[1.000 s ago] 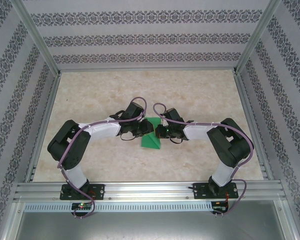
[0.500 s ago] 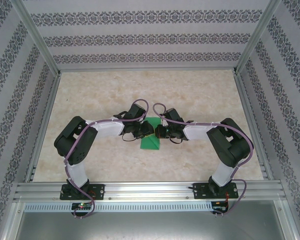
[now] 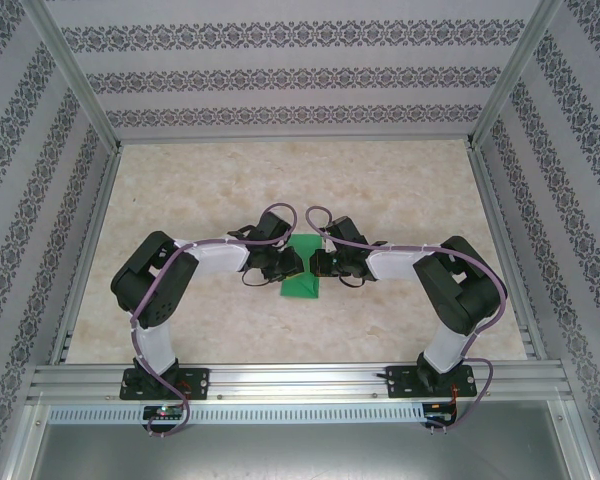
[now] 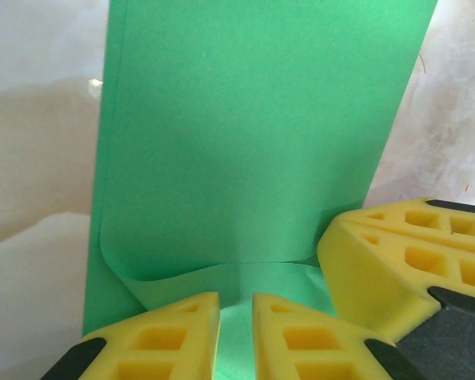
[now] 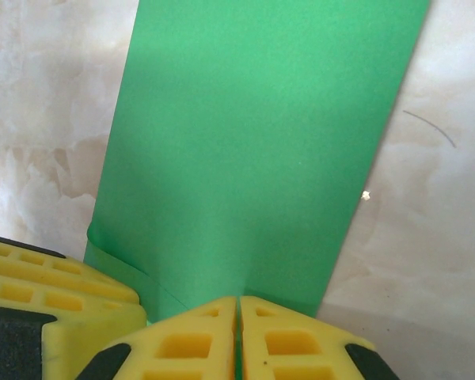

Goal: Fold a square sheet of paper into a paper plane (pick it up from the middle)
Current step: Fold the triangle a second time at the center of the table.

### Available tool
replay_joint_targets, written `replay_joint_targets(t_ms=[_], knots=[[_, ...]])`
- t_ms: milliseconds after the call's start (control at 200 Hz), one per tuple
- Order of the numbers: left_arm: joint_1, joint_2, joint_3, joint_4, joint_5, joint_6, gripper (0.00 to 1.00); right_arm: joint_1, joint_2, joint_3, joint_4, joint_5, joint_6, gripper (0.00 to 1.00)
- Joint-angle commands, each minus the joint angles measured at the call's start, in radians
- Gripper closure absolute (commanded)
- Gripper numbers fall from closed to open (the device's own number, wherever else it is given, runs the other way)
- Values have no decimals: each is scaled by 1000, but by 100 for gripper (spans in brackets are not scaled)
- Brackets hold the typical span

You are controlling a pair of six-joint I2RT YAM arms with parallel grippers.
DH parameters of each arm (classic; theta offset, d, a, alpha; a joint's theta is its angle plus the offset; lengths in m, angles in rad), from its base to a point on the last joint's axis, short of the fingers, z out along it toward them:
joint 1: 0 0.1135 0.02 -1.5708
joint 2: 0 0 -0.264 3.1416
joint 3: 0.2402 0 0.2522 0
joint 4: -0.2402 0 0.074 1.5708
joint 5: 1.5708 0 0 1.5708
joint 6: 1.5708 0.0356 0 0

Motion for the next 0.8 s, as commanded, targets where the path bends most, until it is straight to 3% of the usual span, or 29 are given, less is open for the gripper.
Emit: replay_joint_targets(t_ms=[0,180,340,410,609,694,799], knots=[[-2,33,-29,-2,-14,12,80,16,28,13,-17,19,16,90],[-2,27,-37,19,-10,9,80,17,28,23,-32,28,12,92],[-2,29,-27,12,-14,9,80,16,-17,21,-33,13,34,84],[-3,29,-31,13,-18,6,81,15,-84,16,-48,26,50,76],[-2,29,-34,23,-18,-1,81,21,-264,-33,-86,49,94,69],[-2,29,-31,26,-16,-4,81,39,-296,-64,-72,-1,108,72],[-2,27,-29,24,-16,-3,81,74,-299,-96,-17,-66,159,84]])
